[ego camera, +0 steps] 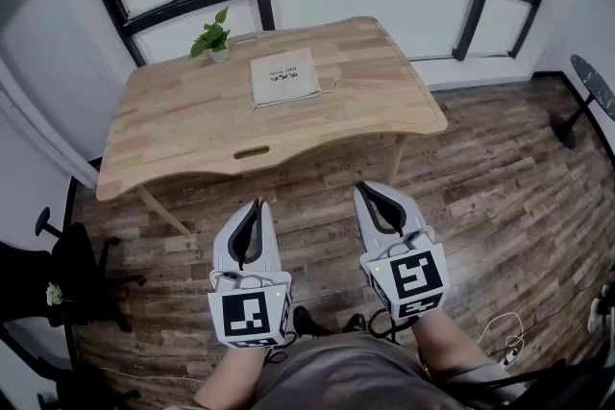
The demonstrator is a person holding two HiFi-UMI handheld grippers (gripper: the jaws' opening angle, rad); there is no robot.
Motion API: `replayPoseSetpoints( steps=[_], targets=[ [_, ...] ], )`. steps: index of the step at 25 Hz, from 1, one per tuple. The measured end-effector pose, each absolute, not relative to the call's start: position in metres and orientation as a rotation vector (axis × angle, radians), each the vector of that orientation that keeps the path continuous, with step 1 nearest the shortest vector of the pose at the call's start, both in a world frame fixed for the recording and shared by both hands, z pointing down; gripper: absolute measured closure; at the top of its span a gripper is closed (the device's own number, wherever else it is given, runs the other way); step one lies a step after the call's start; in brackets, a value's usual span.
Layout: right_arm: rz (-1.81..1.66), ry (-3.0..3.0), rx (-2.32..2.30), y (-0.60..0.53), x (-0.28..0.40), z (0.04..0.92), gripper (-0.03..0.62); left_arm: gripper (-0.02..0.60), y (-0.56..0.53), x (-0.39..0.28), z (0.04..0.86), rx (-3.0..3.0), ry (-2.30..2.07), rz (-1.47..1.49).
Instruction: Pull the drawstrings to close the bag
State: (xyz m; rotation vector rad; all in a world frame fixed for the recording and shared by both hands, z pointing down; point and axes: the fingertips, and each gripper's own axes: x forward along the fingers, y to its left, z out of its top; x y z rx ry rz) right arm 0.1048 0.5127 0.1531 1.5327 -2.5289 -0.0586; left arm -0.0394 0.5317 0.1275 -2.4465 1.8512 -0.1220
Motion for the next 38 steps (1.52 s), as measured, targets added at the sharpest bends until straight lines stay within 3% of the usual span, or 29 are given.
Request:
replayPoseSetpoints(
  steps=[24,38],
  targets=[
    [-0.003,-2.443,1.669,0.458,0.055,0.163,0.565,0.581,0.463,-0.113,0.159,-2.563,1.731,-0.185],
    [0.076,-2.449,1.619,0.353,0.073,0.193,0.565,0.581,0.367,-0.121,0.198,-2.562,1.791,-0.268]
  ],
)
